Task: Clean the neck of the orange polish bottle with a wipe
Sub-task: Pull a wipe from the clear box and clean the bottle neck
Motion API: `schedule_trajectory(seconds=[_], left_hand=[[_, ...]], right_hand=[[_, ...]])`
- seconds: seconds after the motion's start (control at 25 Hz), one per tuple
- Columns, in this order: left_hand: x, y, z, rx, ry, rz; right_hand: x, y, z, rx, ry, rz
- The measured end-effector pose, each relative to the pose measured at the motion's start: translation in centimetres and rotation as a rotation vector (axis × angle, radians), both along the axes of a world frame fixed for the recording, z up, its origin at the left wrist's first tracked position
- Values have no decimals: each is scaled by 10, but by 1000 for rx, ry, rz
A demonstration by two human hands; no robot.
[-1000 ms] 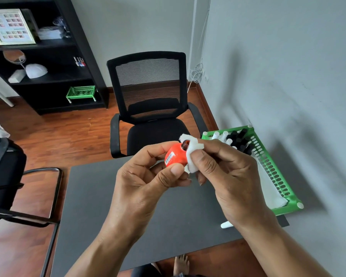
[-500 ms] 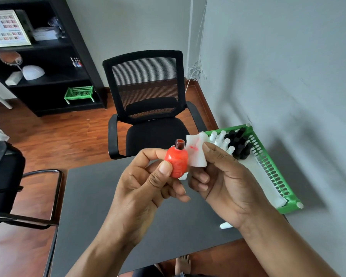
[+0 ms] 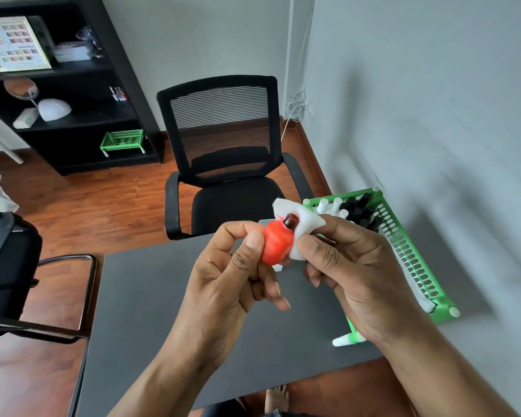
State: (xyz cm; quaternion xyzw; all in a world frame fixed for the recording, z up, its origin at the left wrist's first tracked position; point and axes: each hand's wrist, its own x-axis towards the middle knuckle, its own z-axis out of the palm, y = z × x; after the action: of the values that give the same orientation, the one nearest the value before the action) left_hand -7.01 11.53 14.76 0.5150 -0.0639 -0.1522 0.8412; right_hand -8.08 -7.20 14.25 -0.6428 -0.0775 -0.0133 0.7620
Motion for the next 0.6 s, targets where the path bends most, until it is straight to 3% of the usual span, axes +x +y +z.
schedule_trajectory(seconds=[0.32,0.6], left_hand=[[-7,4,7,-31,61,-104],[-10,2,10,122,3,-18]], right_hand=[[-2,-3,-3,87,44,19],[-6,-4,4,-86,-78,44]])
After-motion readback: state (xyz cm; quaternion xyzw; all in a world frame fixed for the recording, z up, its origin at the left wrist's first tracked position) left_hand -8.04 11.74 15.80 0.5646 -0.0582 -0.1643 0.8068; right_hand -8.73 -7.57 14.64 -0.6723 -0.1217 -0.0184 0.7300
